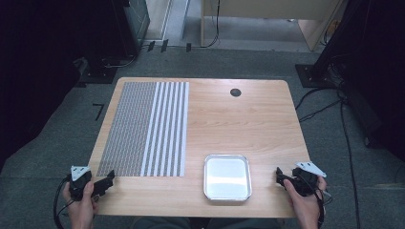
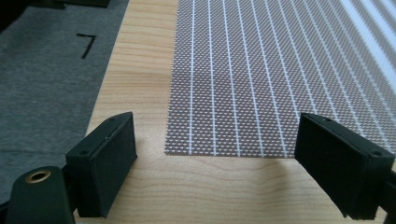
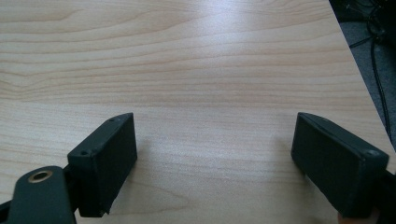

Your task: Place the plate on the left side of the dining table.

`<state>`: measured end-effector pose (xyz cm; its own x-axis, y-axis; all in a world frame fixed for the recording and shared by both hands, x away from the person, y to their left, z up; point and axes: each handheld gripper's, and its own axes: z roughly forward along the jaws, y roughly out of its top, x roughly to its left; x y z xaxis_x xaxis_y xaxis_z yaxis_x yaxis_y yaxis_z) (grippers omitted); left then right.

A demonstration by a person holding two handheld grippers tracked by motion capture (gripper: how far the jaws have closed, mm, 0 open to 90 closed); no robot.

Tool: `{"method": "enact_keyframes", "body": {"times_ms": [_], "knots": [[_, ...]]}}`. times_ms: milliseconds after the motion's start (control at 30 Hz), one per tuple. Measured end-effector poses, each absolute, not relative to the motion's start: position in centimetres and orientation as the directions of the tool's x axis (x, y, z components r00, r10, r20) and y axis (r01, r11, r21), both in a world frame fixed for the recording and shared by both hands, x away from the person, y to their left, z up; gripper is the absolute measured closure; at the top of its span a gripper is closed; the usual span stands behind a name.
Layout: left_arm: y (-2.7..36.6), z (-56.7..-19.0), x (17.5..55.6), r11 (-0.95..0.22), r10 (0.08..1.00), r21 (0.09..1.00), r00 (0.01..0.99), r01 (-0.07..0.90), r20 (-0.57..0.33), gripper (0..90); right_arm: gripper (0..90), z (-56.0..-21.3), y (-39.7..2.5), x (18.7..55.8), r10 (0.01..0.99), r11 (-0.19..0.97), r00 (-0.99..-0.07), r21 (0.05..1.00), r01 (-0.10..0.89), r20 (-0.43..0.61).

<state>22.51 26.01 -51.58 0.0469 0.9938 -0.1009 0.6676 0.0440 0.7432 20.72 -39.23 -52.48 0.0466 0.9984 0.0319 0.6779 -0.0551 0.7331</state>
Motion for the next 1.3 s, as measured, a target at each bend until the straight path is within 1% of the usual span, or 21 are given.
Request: {"method": "enact_keyframes", "body": {"times_ms": [100,233,367,567,600,767,867,1000,1133,1300], "knots": [[26.1,-51.4,22.5,0.058,0.993,0.747,0.04,0.662,-0.112,12.9,14.3,-52.5,-39.3,20.6,0.998,-0.065,0.049,0.735,0.674,0.043],[25.8,-51.1,22.3,0.056,0.995,0.762,0.031,0.645,-0.1,12.9,14.4,-52.3,-39.3,20.3,0.998,-0.066,0.059,0.746,0.663,0.036],[25.4,-50.7,22.1,0.066,0.993,0.769,0.031,0.635,-0.112,12.9,14.6,-51.7,-39.3,20.1,0.995,-0.105,0.066,0.764,0.636,0.081],[24.6,-50.1,21.9,0.07,0.993,0.784,0.035,0.617,-0.117,12.9,15.1,-50.8,-39.0,19.8,0.993,-0.117,0.068,0.788,0.605,0.096],[24.2,-49.9,21.9,0.066,0.992,0.784,0.044,0.617,-0.119,13.0,15.8,-50.5,-38.8,19.7,0.99,-0.141,0.081,0.794,0.591,0.116],[23.3,-49.8,21.9,0.045,0.99,0.783,0.075,0.621,-0.116,13.0,18.4,-49.8,-38.6,19.5,0.985,-0.17,0.096,0.804,0.57,0.141],[22.4,-49.5,21.9,0.035,0.988,0.785,0.097,0.619,-0.121,12.9,20.2,-49.5,-38.3,19.4,0.985,-0.172,0.104,0.81,0.561,0.137],[21.6,-49.1,21.8,0.043,0.981,0.788,0.123,0.615,-0.15,13.0,20.8,-49.3,-38.0,19.4,0.985,-0.175,0.106,0.81,0.559,0.14],[20.9,-49.0,21.8,0.045,0.978,0.788,0.136,0.613,-0.161,13.0,21.3,-49.1,-37.8,19.4,0.984,-0.18,0.105,0.81,0.558,0.146],[20.1,-48.8,21.8,0.035,0.977,0.793,0.145,0.609,-0.154,13.1,23.0,-49.0,-37.4,19.4,0.984,-0.177,0.101,0.813,0.554,0.145]]}}
